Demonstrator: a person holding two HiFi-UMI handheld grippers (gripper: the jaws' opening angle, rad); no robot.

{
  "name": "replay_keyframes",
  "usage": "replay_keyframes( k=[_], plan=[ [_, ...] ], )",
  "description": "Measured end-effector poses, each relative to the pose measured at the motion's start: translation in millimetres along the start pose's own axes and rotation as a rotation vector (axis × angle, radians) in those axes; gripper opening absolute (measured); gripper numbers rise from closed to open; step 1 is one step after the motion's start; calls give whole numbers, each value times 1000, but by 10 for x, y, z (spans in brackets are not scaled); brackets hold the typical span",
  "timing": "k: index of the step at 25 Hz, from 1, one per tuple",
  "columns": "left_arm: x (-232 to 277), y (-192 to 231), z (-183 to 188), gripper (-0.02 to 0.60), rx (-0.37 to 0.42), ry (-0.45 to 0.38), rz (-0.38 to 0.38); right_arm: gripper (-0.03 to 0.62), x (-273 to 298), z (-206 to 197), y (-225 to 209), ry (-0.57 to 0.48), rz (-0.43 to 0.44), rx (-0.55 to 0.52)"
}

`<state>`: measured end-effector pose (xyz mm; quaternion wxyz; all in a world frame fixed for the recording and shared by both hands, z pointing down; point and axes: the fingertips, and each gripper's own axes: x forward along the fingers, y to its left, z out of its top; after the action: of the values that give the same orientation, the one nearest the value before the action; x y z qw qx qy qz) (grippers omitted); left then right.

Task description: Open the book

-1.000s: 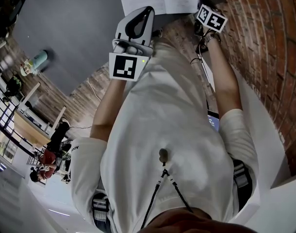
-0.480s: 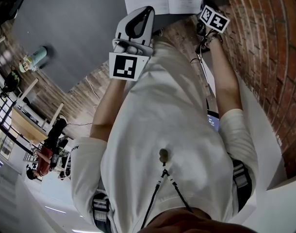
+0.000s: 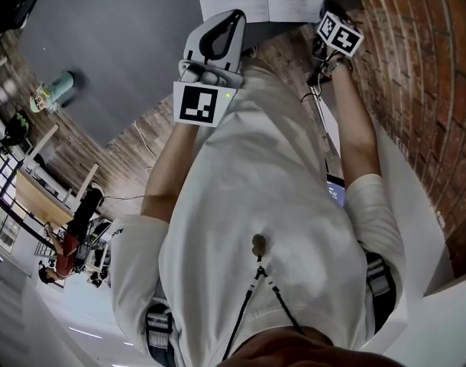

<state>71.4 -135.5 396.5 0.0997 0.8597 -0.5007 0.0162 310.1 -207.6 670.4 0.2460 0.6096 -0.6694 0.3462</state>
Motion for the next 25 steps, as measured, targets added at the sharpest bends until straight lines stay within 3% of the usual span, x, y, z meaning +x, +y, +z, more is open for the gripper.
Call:
replay_keyframes(
  k=[8, 18, 25],
  plan=[
    [-207, 59, 20, 23, -9, -6, -5, 57, -313, 91, 354, -85, 70, 34],
    [-454, 17, 92, 23, 4, -34, -48, 35, -984, 286, 1152, -206, 268, 17],
    [-691, -28, 152, 23, 4, -63, -58, 35, -1767, 594, 1868, -345, 473, -51]
  ],
)
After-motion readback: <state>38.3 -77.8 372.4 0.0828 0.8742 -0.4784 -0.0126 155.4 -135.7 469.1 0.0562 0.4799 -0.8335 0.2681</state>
